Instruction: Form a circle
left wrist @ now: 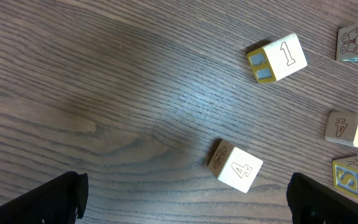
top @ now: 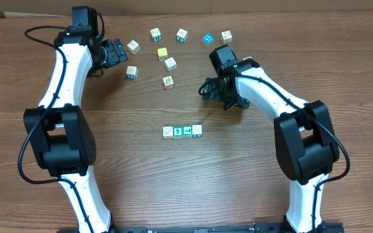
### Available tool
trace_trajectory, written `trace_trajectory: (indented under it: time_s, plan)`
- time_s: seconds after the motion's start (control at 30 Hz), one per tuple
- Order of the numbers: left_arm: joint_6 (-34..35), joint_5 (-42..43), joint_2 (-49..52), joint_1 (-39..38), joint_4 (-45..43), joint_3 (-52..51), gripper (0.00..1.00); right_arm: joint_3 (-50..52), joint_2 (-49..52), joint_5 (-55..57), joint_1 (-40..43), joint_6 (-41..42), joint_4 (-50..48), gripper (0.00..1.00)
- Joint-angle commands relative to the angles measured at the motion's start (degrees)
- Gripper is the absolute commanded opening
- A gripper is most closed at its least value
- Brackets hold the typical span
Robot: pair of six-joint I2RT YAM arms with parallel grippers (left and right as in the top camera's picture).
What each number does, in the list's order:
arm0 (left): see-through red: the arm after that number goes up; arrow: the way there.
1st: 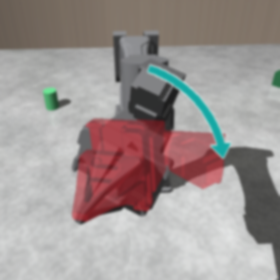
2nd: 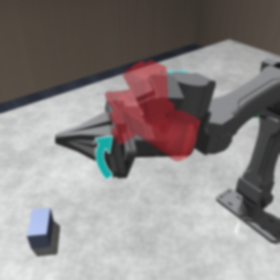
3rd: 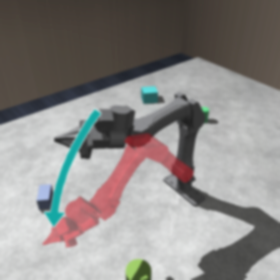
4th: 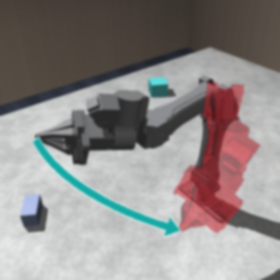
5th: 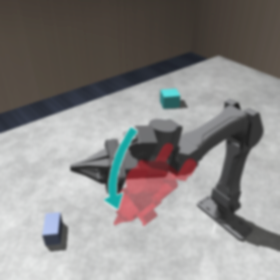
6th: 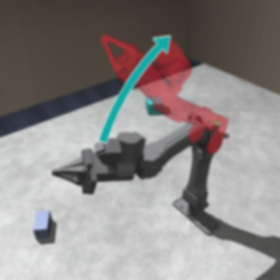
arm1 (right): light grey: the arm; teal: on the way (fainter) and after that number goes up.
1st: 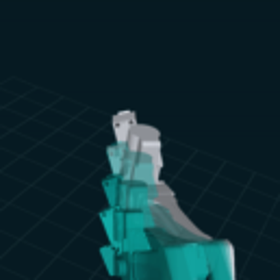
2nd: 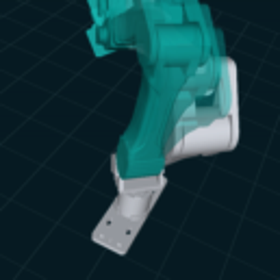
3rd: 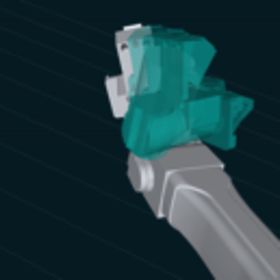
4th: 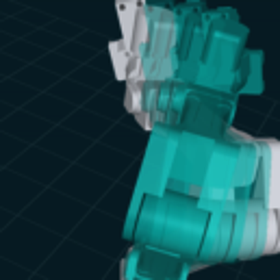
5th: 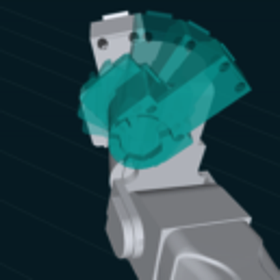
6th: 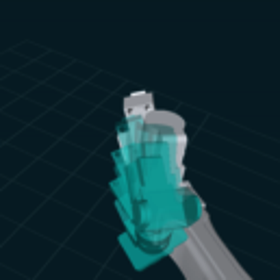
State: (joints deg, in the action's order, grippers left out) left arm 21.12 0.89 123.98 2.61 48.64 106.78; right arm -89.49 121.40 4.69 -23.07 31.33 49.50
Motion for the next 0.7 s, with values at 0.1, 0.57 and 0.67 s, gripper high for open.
trace_trajectory:
  time_s: [0.1,0.57,0.67]
  plan:
    - [1.18,0.22,-0.33,-0.39,0.0,0.74,1.0,0.31,-0.85,0.39,-0.04,0.07,0.11,1.0]
    - [1.18,0.2,-0.33,-0.39,0.0,0.72,1.0,0.33,-15.08,0.87,-0.98,-15.39,-1.92,1.0]
    - [1.18,0.22,-0.33,-0.39,0.0,0.74,1.0,1.09,-17.31,0.83,-0.96,-15.91,-3.45,1.0]
